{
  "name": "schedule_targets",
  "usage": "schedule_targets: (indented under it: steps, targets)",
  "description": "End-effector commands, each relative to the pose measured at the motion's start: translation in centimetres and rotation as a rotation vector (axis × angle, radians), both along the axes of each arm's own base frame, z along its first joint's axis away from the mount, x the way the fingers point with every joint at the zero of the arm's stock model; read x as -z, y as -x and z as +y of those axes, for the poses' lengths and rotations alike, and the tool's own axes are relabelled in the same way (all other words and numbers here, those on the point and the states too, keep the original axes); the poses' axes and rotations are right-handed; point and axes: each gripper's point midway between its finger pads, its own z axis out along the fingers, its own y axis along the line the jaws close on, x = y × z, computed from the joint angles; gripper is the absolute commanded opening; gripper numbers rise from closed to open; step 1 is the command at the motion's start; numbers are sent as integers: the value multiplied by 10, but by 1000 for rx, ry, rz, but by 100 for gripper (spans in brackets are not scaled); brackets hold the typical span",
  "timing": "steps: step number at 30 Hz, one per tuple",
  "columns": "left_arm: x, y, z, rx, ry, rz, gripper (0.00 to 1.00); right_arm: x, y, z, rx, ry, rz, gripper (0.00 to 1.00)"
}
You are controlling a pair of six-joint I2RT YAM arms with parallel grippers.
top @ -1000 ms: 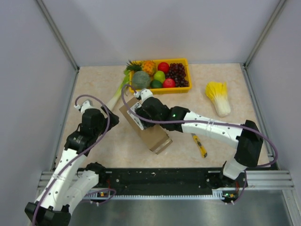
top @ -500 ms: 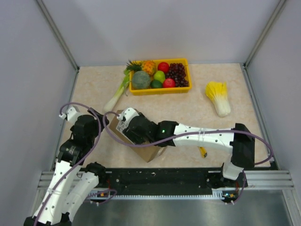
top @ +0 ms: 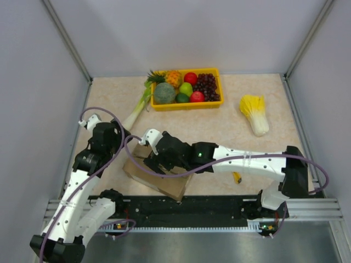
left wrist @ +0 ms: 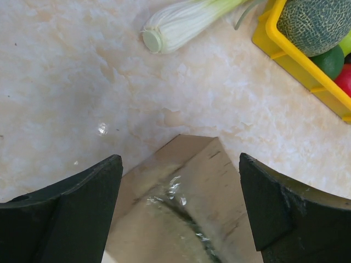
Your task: Unpack the express box
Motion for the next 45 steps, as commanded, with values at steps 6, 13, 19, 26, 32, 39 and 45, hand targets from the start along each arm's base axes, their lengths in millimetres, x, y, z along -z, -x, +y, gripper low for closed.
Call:
schedule_targets:
  steps: [6, 13, 19, 26, 32, 39, 45]
  targets:
    - [-11, -4, -8, 93, 8, -9, 91, -24, -1, -23, 8, -176, 75, 88]
    - [-3, 35, -22, 253, 11, 136, 91, -5, -41, -51, 161, -219, 200, 85]
    - [13, 81, -43, 403, 94, 280, 93, 14, -70, -55, 258, -222, 282, 84]
    - [44, 114, -85, 607, 302, 336, 92, 36, -80, -40, 258, -214, 401, 78]
    - [66, 113, -101, 674, 382, 347, 88, 47, -76, -32, 240, -202, 462, 69]
    - [89, 105, -99, 705, 342, 460, 86, 55, -79, -40, 282, -191, 471, 68]
    - [74, 53, -110, 734, 312, 319, 82, 59, -81, -52, 342, -180, 463, 66]
